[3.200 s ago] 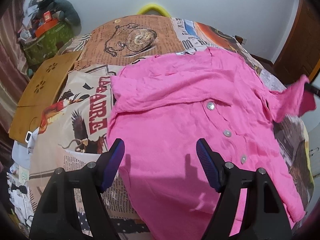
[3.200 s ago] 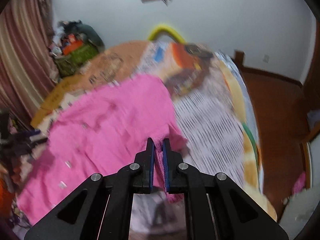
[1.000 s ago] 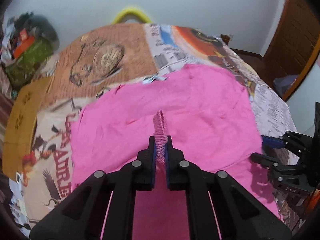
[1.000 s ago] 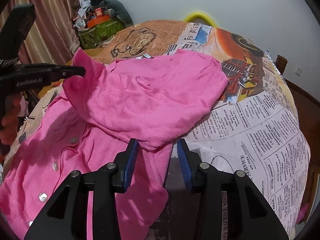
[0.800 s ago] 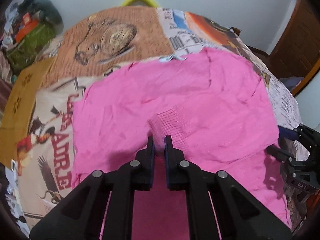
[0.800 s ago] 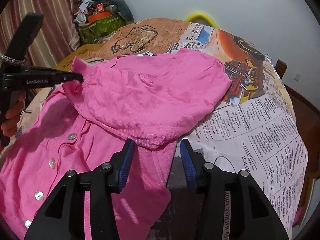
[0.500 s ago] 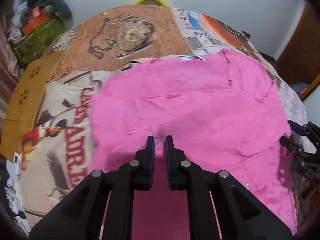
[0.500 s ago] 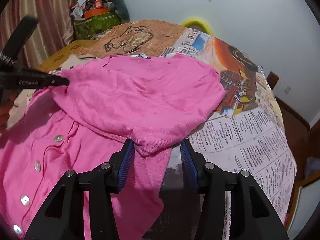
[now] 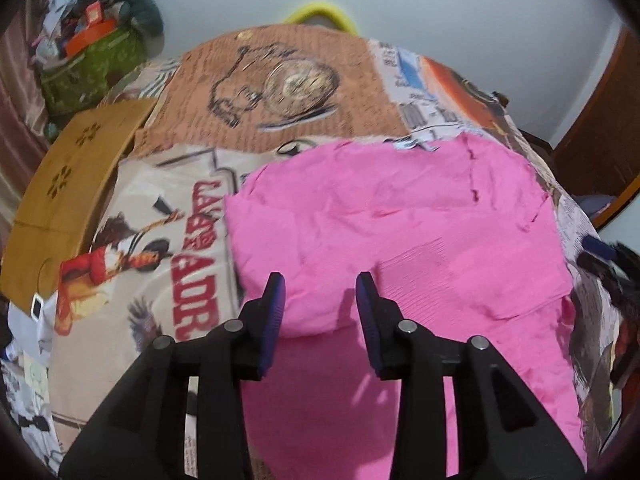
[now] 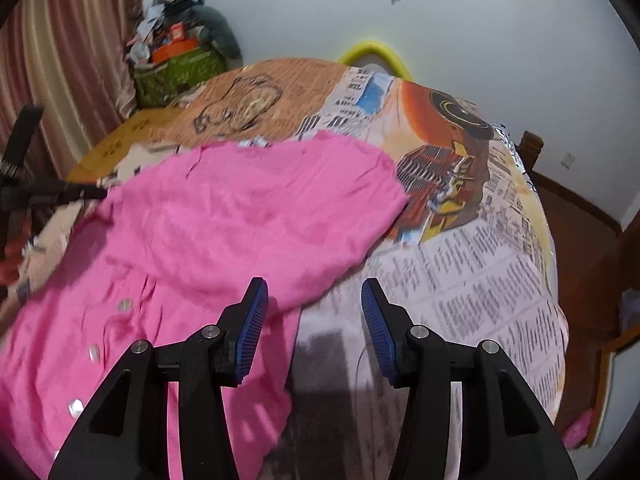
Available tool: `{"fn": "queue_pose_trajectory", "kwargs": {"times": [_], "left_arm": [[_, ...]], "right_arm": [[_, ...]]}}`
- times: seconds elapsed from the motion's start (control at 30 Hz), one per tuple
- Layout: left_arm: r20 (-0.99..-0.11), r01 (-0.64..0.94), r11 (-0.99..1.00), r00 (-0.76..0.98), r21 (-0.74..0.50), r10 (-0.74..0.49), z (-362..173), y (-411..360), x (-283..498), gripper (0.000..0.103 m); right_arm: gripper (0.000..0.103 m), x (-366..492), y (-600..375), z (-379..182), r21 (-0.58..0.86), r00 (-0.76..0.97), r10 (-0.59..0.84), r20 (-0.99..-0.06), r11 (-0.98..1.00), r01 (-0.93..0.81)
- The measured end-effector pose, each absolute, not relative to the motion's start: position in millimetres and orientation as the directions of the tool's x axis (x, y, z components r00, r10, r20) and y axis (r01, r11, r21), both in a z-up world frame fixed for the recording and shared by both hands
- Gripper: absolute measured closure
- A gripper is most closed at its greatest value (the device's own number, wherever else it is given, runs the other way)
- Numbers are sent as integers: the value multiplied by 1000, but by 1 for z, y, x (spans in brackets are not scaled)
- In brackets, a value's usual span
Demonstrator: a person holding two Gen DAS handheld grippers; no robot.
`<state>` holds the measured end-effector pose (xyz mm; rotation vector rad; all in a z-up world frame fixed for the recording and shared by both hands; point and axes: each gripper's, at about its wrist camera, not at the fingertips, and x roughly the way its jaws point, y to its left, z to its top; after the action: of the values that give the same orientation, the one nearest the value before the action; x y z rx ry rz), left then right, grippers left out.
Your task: Fold small clothes
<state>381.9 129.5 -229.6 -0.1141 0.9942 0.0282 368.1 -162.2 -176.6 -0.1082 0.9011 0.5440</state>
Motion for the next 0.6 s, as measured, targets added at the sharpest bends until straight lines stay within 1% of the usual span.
{"fn": "queue_pose_trajectory", "kwargs": {"times": [0.23,0.3,0.33,0.37,0.4,0.47,0.6], "left_arm": [[-845,10,996,528,-90,-82,-244,101,404,67],[-855,22,996,513,-82,-82,-253,94,413,67],[-856,24,996,510,-82,-83,-257,92,417,72],[-858,28,996,506,-85,-88,-260,91,419,82],[-861,32,995,500,-91,-95,-262,90,420,86],[-852,25,997,517,-78,-80,-261,89,420,96],[-827,6,999,561,-32,-30,-253,90,412,98]], "right_arm": [[58,424,-159,-194,210,465,399,-790,889,-406],[66,432,-156,-198,211,463,394,-794,892,-399],[74,435,-154,-200,207,464,390,-795,894,-397],[80,438,-152,-202,203,465,387,-796,895,-398],[83,439,-151,-202,202,465,389,-795,893,-402],[94,440,-147,-204,191,465,389,-795,889,-417],[97,440,-136,-208,109,485,350,-802,883,-456]]}}
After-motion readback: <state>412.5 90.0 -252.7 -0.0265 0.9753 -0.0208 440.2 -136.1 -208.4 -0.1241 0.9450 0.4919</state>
